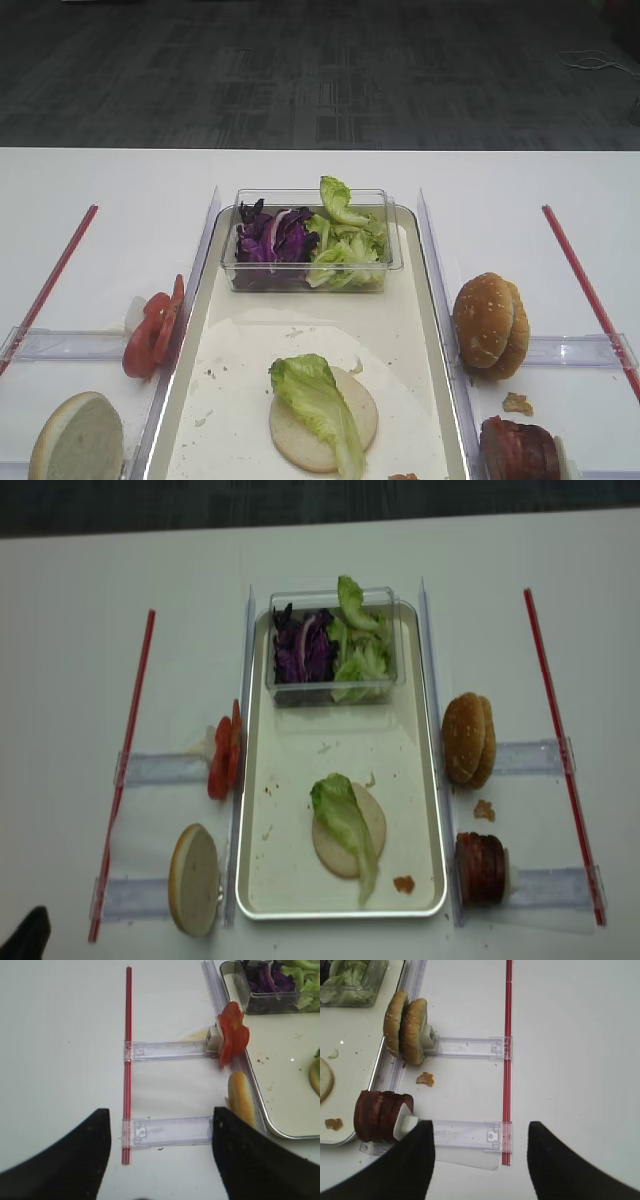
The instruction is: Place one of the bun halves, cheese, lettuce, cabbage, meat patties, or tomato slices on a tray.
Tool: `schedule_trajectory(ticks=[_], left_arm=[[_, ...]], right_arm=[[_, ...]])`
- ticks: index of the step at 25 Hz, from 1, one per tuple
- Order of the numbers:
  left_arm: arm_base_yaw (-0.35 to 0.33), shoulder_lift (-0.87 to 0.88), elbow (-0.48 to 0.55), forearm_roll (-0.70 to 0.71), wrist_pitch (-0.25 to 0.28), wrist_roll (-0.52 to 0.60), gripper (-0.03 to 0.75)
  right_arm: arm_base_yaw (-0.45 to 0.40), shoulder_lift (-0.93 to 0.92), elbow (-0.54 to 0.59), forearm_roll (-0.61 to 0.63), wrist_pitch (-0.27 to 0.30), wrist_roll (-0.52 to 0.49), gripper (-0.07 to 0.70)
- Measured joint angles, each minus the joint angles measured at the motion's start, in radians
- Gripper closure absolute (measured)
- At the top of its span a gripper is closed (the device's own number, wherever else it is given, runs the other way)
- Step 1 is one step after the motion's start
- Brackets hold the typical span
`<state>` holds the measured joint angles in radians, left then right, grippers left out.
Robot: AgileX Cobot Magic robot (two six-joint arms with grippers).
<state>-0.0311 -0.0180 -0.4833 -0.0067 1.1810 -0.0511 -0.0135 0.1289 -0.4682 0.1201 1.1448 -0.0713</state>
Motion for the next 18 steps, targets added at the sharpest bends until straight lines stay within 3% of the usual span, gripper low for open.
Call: schedule_trajectory(ticks=[9,18], left_arm=[[0.0,0.0,0.0,0.0,0.0,0.0,0.294],[0.0,0.0,0.0,0.0,0.0,0.002,0.294]], right_arm=[[0.0,-0.135,0.0,0.0,0.0,-0.008,0.198],[0.0,-0.144,0.0,0.0,0.007,-0.022,0.198]])
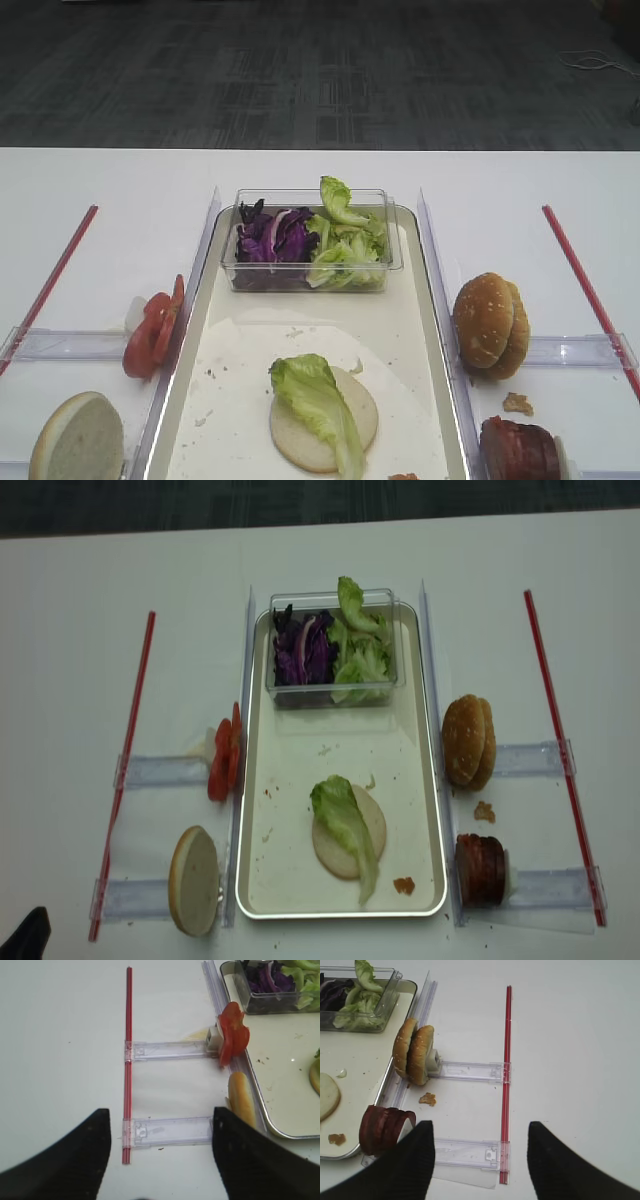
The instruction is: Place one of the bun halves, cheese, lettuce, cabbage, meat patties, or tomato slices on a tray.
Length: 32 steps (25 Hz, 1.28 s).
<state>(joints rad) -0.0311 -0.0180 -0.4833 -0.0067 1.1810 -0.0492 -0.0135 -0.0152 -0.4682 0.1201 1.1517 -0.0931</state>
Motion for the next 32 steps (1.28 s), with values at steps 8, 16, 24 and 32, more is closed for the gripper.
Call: schedule_trajectory(ticks=[8,16,24,32], left_arm=[[0.0,0.0,0.0,0.0,0.0,0.0,0.294],[0.0,0.0,0.0,0.0,0.0,0.0,0.294],[0.0,0.0,0.0,0.0,0.0,0.0,0.294],[0.0,0.0,0.0,0.0,0.0,0.0,0.294]], right_arm=[[0.0,0.0,0.0,0.0,0.0,-0.002,0.199],[0.0,0.0,0.0,0.0,0.0,-0.002,0.202],[0.0,0.0,0.0,0.0,0.0,-0.002,0.202],[0.0,0.0,0.0,0.0,0.0,-0.002,0.203]])
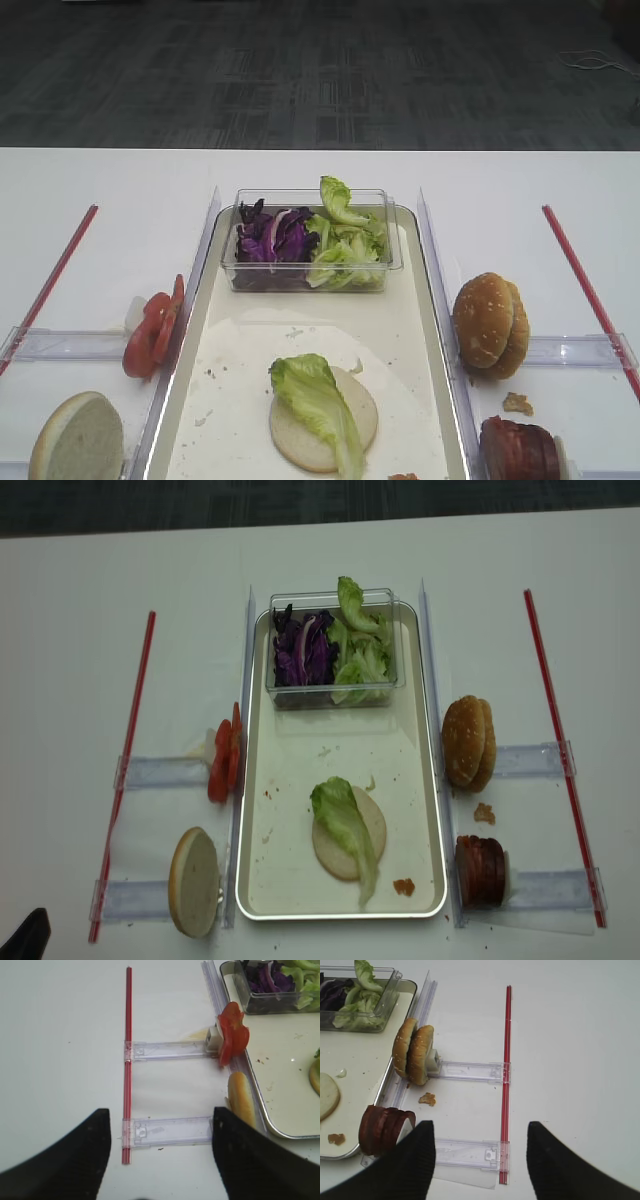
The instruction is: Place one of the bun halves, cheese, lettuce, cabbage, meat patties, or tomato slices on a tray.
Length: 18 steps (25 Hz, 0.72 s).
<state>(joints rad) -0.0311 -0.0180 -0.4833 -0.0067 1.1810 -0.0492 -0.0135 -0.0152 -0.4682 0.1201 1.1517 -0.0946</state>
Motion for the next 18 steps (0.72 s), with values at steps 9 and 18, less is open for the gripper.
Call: schedule_trajectory(ticks=[9,18], left_arm=[[0.0,0.0,0.0,0.0,0.0,0.0,0.294],[0.0,0.0,0.0,0.0,0.0,0.0,0.294]], right_arm=[[0.0,0.0,0.0,0.0,0.0,-0.001,0.203],[0.0,0.0,0.0,0.0,0.0,-0.002,0.203]])
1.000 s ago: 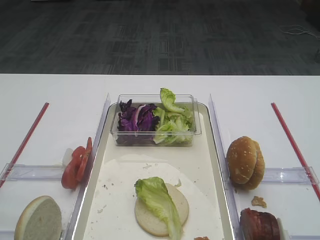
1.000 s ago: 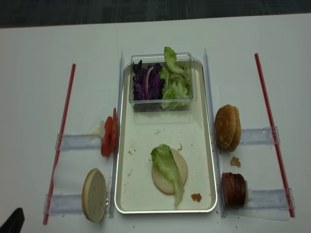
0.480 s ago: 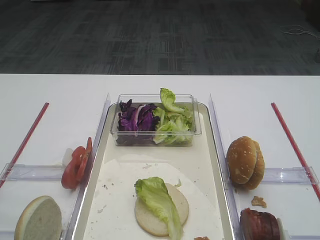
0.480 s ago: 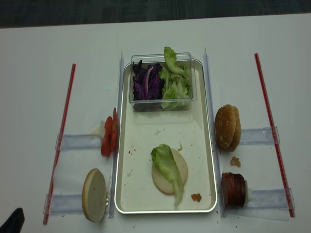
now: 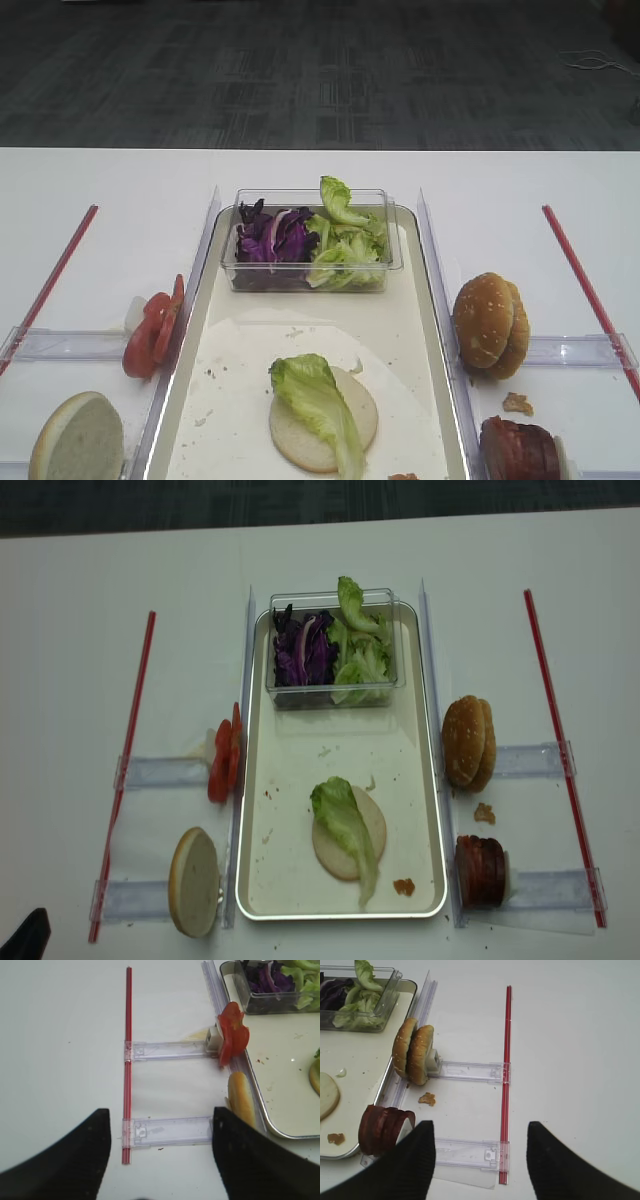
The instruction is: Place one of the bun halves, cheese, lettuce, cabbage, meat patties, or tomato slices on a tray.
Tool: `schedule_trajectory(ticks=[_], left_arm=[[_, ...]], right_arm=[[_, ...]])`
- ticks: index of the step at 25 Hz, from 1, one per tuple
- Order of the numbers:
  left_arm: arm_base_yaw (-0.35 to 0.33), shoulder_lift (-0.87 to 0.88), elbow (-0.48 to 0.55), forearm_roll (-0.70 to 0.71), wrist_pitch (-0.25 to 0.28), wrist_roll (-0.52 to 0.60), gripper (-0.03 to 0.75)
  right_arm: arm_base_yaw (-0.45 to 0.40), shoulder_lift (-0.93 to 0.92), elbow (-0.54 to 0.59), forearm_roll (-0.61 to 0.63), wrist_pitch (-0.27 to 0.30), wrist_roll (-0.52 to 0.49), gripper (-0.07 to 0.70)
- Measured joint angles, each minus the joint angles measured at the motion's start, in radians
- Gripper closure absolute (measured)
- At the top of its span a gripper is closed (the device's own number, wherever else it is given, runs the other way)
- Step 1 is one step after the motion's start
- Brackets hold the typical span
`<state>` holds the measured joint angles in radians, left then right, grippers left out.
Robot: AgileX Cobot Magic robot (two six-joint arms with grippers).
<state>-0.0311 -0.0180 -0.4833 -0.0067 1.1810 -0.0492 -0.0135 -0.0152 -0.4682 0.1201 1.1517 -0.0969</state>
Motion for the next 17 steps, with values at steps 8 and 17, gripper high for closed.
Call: schedule_trajectory(ticks=[8,17], left_arm=[[0.0,0.0,0.0,0.0,0.0,0.0,0.294],[0.0,0.0,0.0,0.0,0.0,0.0,0.294]], right_arm=[[0.0,0.0,0.0,0.0,0.0,-0.002,0.203],[0.0,0.0,0.0,0.0,0.0,-0.002,0.203]])
